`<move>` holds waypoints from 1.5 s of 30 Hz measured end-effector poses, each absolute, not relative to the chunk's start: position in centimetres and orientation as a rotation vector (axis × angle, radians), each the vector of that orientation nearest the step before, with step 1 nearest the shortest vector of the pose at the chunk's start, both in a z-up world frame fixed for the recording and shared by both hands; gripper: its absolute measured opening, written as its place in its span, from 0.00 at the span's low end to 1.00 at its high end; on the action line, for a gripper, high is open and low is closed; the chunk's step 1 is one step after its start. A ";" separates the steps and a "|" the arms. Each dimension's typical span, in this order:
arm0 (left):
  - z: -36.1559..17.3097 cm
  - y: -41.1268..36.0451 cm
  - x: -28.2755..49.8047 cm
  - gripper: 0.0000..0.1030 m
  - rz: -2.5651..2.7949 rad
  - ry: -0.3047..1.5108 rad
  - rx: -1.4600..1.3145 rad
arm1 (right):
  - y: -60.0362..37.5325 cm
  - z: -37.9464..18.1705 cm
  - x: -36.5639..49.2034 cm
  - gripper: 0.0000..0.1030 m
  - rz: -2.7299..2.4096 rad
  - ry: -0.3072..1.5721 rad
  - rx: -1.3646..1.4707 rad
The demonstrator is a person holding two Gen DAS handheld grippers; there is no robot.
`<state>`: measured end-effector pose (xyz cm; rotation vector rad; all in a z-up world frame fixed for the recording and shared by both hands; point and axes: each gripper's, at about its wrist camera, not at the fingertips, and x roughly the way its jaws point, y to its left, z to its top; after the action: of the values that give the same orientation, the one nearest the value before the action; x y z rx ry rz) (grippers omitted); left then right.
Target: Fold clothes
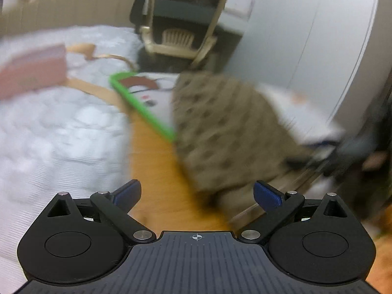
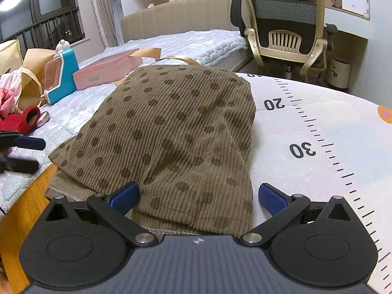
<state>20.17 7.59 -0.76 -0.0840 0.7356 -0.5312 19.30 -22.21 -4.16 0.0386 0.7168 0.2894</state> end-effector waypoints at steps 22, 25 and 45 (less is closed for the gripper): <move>-2.3 5.0 21.5 0.91 -0.459 0.761 -0.056 | -21.1 2.1 28.4 0.96 0.477 0.655 0.257; -2.1 5.5 21.7 0.91 -0.479 0.768 -0.092 | -19.1 -1.7 29.6 0.99 0.381 0.731 0.117; -0.4 1.4 37.0 0.89 -0.451 0.787 -0.084 | -23.9 0.7 29.1 1.00 0.228 0.597 0.038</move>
<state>36.96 1.41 -0.42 -0.0836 0.7868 -0.4513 29.07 -23.89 0.71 0.0376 0.5972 0.2283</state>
